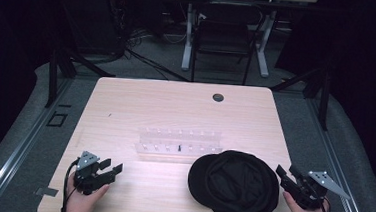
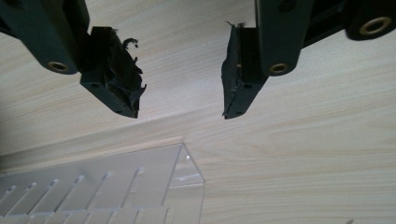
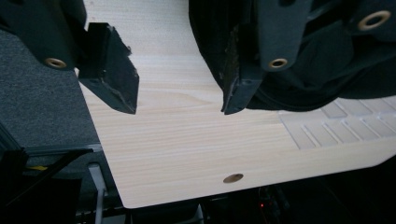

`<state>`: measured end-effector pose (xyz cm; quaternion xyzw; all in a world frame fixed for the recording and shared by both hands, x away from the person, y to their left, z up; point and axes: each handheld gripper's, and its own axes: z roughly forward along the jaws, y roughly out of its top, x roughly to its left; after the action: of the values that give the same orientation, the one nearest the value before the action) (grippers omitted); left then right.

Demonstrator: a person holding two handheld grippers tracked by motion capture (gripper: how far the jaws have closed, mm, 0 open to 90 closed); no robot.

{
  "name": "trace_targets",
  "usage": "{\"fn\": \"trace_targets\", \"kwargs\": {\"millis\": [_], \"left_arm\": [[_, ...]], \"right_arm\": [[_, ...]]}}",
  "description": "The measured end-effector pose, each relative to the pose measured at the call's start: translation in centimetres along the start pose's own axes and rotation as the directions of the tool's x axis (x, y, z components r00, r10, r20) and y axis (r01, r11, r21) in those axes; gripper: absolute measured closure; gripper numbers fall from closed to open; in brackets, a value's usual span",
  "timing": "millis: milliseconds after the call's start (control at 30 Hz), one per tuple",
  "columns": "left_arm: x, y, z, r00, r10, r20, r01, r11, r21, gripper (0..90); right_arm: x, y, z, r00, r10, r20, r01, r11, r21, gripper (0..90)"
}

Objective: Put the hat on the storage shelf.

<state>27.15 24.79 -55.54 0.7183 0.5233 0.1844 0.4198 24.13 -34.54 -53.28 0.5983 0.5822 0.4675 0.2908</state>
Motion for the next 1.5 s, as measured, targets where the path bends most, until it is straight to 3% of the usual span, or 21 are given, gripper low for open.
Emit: {"fn": "trace_targets", "kwargs": {"millis": [133,267,467,533,700,933,1133,1200,1267,1400,1433,1500], "left_arm": [[-0.1,0.0,0.2,0.9998,0.016,0.006,-0.016,0.9999,0.003,43.8],[-0.1,-0.1,0.2,0.9993,0.033,0.018,-0.033,0.9995,-0.003,43.7],[-0.3,-0.1,0.3,0.9973,0.073,0.011,-0.073,0.9972,0.014,43.9],[-0.4,-0.1,0.1,0.9963,0.086,0.005,-0.086,0.9962,0.016,44.0],[-0.5,-0.1,0.0,0.9973,0.072,0.011,-0.073,0.9974,0.004,43.6],[-0.6,-0.3,-0.1,0.9975,0.071,0.008,-0.071,0.9975,0.004,43.4],[-0.6,-0.3,-0.1,0.9972,0.073,0.019,-0.073,0.9973,0.009,43.4],[-0.7,-0.3,-0.1,0.9968,0.077,0.021,-0.077,0.9970,0.011,43.3],[-0.8,-0.3,0.0,0.9966,0.077,0.028,-0.078,0.9969,0.013,43.4],[-1.0,-0.4,0.1,0.9954,0.091,0.029,-0.092,0.9955,0.022,43.3],[-1.0,-0.4,0.1,0.9954,0.091,0.029,-0.092,0.9955,0.022,43.3],[-1.1,-0.4,0.2,0.9955,0.089,0.032,-0.090,0.9957,0.020,43.3]], "right_arm": [[0.4,0.0,0.0,0.9994,-0.034,-0.008,0.034,0.999,0.020,42.0],[0.7,0.0,-0.1,0.9984,-0.054,-0.019,0.055,0.997,0.055,48.3],[0.8,0.3,-0.5,0.9995,-0.026,-0.019,0.028,0.997,0.075,49.6],[0.7,0.4,-0.7,0.9995,-0.029,-0.014,0.030,0.995,0.091,56.3],[0.5,0.7,-0.9,0.9995,-0.030,-0.010,0.031,0.990,0.137,57.2],[1.0,2.1,-0.4,0.9990,0.023,-0.038,-0.012,0.961,0.275,58.9],[1.2,3.3,0.2,0.9987,-0.040,-0.033,0.049,0.938,0.343,58.7],[1.3,3.6,0.4,0.9984,-0.033,-0.046,0.047,0.932,0.359,56.7],[1.4,3.9,0.6,0.9988,-0.009,-0.048,0.027,0.919,0.393,56.5],[1.6,4.6,1.1,0.9992,-0.034,-0.022,0.040,0.897,0.440,55.3],[1.6,4.6,1.1,0.9992,-0.034,-0.022,0.040,0.897,0.440,55.3],[1.6,5.2,1.2,0.9991,-0.021,-0.036,0.035,0.886,0.462,55.6]]}}
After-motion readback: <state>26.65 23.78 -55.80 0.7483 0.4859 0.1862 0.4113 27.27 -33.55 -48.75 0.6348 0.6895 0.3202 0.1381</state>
